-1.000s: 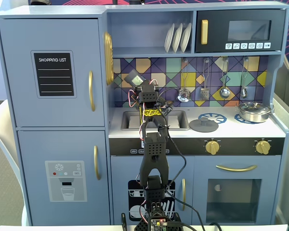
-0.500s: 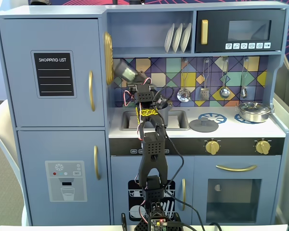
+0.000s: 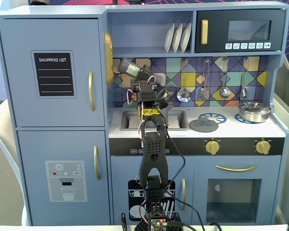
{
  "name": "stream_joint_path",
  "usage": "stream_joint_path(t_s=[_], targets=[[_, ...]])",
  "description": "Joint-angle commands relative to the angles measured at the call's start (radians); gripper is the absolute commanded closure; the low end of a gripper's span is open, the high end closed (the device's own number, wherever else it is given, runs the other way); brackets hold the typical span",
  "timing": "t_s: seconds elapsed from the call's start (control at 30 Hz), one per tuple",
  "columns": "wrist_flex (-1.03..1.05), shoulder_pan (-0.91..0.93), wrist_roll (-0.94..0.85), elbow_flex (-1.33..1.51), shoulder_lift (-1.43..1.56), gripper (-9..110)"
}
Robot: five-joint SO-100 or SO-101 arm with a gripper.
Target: Put salt in the gray recipient
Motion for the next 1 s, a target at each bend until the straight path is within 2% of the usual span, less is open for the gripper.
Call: stream_joint_path(t_s=[0.0, 0.17, 0.4, 0.5, 0.6, 0.83, 0.97], targets=[[0.020, 0.141, -0.413, -0.037, 0.026, 101], [0.028, 0.394, -0.948, -0.006, 0.044, 101], [-0.198, 0.710, -1.634, -0.008, -0.014, 99], [-0.212, 0.788, -1.933, -0.006, -0.031, 101], [-0.262, 0.847, -2.048, 0.060, -0.037, 101], [-0.591, 0.910, -2.097, 0.382, 0.002, 101], [-0.623, 0.916, -2.105, 0.443, -0.011, 101]])
